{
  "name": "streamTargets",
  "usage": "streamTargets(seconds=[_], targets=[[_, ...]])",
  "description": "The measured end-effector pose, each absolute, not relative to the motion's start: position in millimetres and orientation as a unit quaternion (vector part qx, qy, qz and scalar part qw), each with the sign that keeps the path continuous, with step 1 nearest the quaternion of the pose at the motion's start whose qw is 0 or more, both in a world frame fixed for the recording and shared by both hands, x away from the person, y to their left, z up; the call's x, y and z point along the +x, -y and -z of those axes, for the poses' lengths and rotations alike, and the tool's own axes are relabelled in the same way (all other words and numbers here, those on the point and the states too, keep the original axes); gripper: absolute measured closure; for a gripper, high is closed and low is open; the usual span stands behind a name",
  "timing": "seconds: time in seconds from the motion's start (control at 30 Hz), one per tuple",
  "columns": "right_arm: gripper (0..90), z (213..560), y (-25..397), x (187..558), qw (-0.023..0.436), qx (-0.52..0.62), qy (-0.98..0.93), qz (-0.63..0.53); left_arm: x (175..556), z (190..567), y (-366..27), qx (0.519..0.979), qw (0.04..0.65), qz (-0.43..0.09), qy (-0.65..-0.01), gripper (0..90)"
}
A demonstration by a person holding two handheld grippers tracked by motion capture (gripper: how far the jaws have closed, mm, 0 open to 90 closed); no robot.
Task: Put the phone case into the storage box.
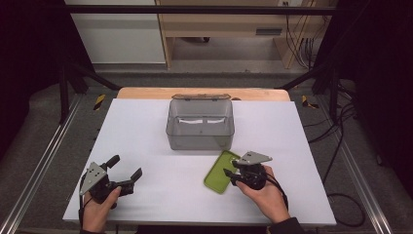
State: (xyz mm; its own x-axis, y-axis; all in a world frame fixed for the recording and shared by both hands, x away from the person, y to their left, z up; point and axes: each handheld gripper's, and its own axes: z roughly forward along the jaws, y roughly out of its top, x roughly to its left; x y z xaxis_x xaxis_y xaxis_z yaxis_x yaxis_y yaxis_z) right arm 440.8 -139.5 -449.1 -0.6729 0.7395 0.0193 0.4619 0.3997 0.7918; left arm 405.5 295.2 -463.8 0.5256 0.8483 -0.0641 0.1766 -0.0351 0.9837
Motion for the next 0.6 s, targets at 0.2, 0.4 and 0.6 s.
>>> streamTargets(seconds=[0.2,0.4,0.6], targets=[[86.0,457,116,448,0.150,0.356,-0.839,-0.383,405,464,-295,0.662,0.574,-0.290,-0.384,1.4],[89.9,466,96,453,0.127,0.355,-0.850,-0.368,405,463,-295,0.656,0.580,-0.289,-0.387,1.7],[90.0,472,82,451,0.113,0.343,-0.859,-0.364,405,463,-292,0.662,0.578,-0.288,-0.379,1.7]])
